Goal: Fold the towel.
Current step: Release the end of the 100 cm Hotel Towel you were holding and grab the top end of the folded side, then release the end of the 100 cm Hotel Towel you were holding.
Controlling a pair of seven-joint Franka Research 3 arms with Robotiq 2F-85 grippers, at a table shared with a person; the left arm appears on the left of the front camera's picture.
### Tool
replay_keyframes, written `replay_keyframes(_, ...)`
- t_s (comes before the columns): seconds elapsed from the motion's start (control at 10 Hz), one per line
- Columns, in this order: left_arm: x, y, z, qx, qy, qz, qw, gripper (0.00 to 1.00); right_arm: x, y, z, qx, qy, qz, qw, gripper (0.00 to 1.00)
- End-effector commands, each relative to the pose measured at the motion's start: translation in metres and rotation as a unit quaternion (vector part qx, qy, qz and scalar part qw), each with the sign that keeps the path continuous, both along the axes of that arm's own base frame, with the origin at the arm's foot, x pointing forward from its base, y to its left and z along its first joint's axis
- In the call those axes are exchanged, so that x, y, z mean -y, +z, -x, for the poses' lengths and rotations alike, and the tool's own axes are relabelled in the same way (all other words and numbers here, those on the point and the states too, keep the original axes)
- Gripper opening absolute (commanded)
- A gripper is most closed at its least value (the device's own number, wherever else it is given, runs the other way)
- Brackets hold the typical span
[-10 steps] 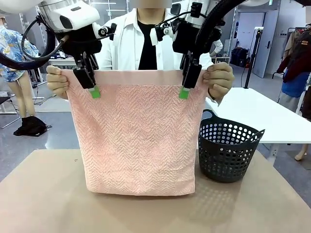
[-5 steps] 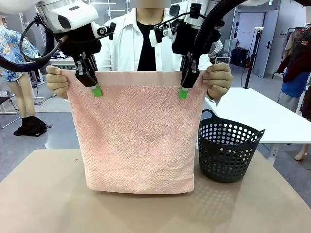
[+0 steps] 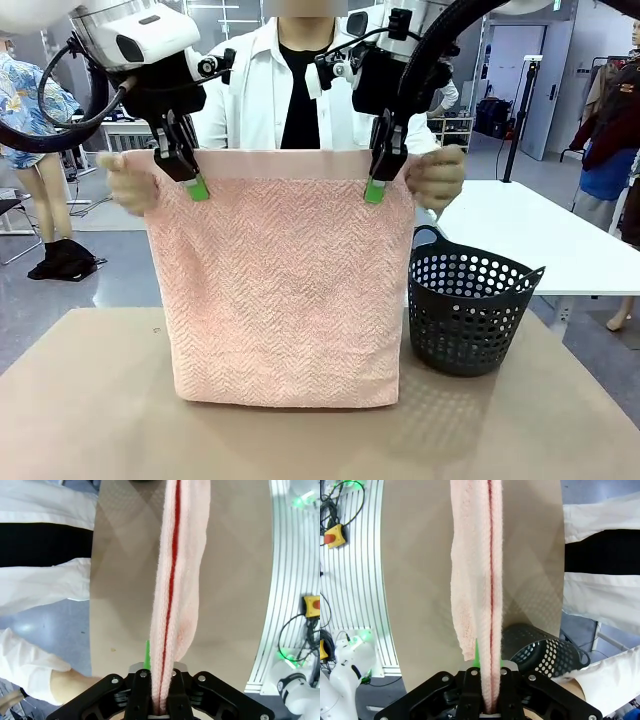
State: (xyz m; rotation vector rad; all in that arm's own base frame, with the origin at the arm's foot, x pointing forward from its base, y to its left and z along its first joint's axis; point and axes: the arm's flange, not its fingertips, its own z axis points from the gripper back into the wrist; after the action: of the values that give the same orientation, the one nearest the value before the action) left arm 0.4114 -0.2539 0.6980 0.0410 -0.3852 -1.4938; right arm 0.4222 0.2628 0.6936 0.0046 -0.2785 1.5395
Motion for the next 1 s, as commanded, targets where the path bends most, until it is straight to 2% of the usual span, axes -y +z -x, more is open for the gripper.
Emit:
replay_keyframes(0.0,0.0005,0.0026,-0.0005,0.0,-0.004,-0.001,1.0,0.0,0.0011,0.0005,0.0002,0.001,0.001,0.0,1.0,0.03)
replay_keyframes(0.9,0.0005,0.0026,-0.0005,0.0,-0.004,-0.001,1.0,0.0,0.0011,0.0005,0.0002,0.001,0.001,0.0,1.0,0.03)
